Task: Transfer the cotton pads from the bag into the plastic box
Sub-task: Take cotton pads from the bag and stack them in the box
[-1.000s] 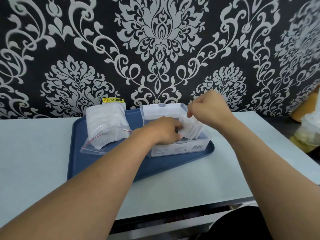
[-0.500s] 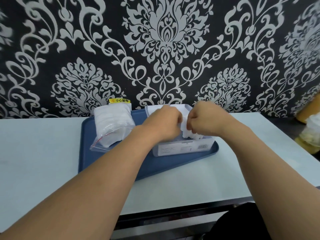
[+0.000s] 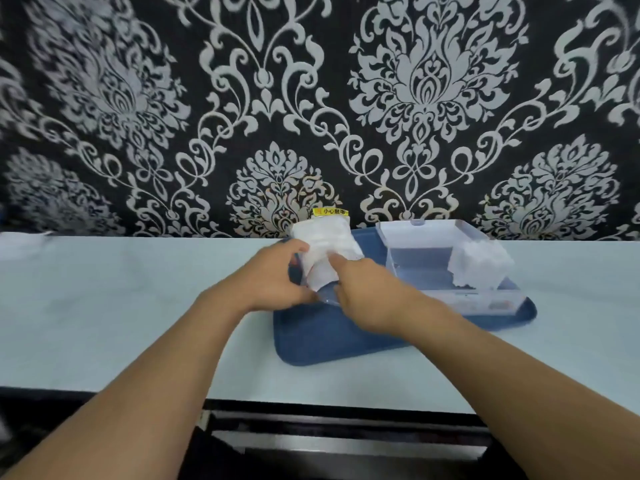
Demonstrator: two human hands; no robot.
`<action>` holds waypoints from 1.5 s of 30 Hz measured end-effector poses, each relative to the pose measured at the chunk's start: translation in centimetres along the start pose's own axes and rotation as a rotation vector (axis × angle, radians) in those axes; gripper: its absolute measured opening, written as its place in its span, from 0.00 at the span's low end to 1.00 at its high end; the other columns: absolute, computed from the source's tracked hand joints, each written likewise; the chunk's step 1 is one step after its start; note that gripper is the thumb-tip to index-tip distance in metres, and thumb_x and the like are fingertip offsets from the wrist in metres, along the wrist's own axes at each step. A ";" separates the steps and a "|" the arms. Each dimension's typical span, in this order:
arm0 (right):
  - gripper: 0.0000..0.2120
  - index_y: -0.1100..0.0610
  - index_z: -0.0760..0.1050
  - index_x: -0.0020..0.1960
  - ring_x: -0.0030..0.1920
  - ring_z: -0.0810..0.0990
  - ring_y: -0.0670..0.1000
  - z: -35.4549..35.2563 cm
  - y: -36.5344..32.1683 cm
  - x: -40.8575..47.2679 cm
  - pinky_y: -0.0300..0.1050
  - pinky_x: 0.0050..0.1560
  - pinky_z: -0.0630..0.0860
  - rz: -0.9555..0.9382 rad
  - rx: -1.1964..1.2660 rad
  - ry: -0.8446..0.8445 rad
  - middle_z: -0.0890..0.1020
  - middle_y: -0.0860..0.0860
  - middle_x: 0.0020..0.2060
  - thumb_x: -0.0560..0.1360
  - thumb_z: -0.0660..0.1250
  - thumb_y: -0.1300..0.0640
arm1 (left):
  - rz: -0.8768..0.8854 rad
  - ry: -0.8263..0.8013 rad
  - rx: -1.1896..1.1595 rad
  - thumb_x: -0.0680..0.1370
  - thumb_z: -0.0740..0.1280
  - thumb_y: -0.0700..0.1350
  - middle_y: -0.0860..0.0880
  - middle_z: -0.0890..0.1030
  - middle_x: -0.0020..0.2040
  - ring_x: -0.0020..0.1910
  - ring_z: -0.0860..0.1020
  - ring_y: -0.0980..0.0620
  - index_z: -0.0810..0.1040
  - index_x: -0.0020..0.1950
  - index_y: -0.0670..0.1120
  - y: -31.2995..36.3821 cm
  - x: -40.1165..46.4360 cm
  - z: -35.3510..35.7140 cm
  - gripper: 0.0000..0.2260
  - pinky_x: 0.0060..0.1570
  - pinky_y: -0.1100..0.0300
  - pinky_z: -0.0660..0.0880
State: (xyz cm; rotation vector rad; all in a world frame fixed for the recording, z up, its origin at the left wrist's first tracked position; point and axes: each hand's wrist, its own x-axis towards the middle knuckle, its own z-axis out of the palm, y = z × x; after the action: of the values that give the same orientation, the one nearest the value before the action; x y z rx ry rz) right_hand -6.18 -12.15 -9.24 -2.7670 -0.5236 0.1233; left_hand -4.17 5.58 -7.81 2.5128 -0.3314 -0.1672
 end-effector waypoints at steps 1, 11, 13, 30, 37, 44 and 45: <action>0.16 0.57 0.65 0.67 0.52 0.78 0.61 0.1 0.2 0.2 0.52 0.45 0.73 0.003 0.003 0.001 0.78 0.59 0.56 0.80 0.61 0.58 | -0.006 0.050 0.011 0.69 0.79 0.47 0.53 0.80 0.50 0.46 0.79 0.54 0.74 0.65 0.51 -0.2 0.1 0.7 0.26 0.50 0.58 0.76; 0.14 0.54 0.78 0.61 0.53 0.80 0.62 -0.1 -0.5 2.3 0.53 0.50 0.78 0.089 0.017 0.244 0.82 0.57 0.49 0.76 0.68 0.56 | -0.044 0.322 -0.097 0.77 0.62 0.34 0.43 0.84 0.59 0.57 0.81 0.43 0.80 0.65 0.44 -1.5 0.6 2.3 0.18 0.61 0.49 0.76; 0.14 0.54 0.79 0.58 0.52 0.80 0.61 0.0 -0.5 2.7 0.53 0.50 0.79 0.081 0.003 0.265 0.83 0.56 0.48 0.73 0.71 0.55 | -0.060 0.364 -0.205 0.78 0.62 0.34 0.43 0.84 0.59 0.55 0.82 0.43 0.81 0.64 0.43 -2.0 0.4 2.7 0.17 0.59 0.46 0.78; 0.16 0.44 0.81 0.57 0.50 0.79 0.57 0.0 1.1 2.9 0.49 0.48 0.76 0.033 -0.020 0.302 0.78 0.48 0.49 0.70 0.74 0.45 | -0.095 0.278 -0.201 0.77 0.63 0.41 0.48 0.82 0.50 0.45 0.82 0.44 0.77 0.60 0.51 -1.0 2.6 2.4 0.13 0.49 0.45 0.82; 0.11 0.48 0.81 0.46 0.49 0.77 0.52 -0.6 1.1 2.1 0.49 0.48 0.76 -0.002 0.089 0.279 0.75 0.48 0.50 0.66 0.76 0.46 | -0.102 0.261 -0.072 0.74 0.69 0.43 0.53 0.81 0.48 0.48 0.79 0.48 0.76 0.62 0.51 -0.7 2.2 2.0 0.16 0.47 0.58 0.73; 0.08 0.63 0.80 0.55 0.33 0.74 0.44 -4.6 3.5 -1.3 0.34 0.34 0.69 -0.029 0.976 0.214 0.81 0.53 0.38 0.76 0.70 0.67 | -0.062 0.362 -0.273 0.70 0.69 0.47 0.54 0.79 0.48 0.44 0.78 0.56 0.78 0.57 0.51 2.0 0.8 -0.4 0.15 0.40 0.59 0.73; 0.10 0.62 0.79 0.58 0.35 0.73 0.46 -4.8 3.9 -1.5 0.35 0.35 0.68 -0.005 1.060 0.199 0.80 0.55 0.40 0.77 0.68 0.66 | -0.045 0.391 -0.436 0.69 0.68 0.50 0.52 0.80 0.50 0.47 0.79 0.54 0.79 0.56 0.51 3.0 0.4 -0.8 0.16 0.43 0.58 0.74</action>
State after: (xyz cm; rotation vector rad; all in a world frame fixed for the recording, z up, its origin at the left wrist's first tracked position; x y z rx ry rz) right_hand -5.56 -17.52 -5.93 -1.7169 -0.2793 0.0846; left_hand -4.19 3.50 -5.42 2.0612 -0.0664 0.2128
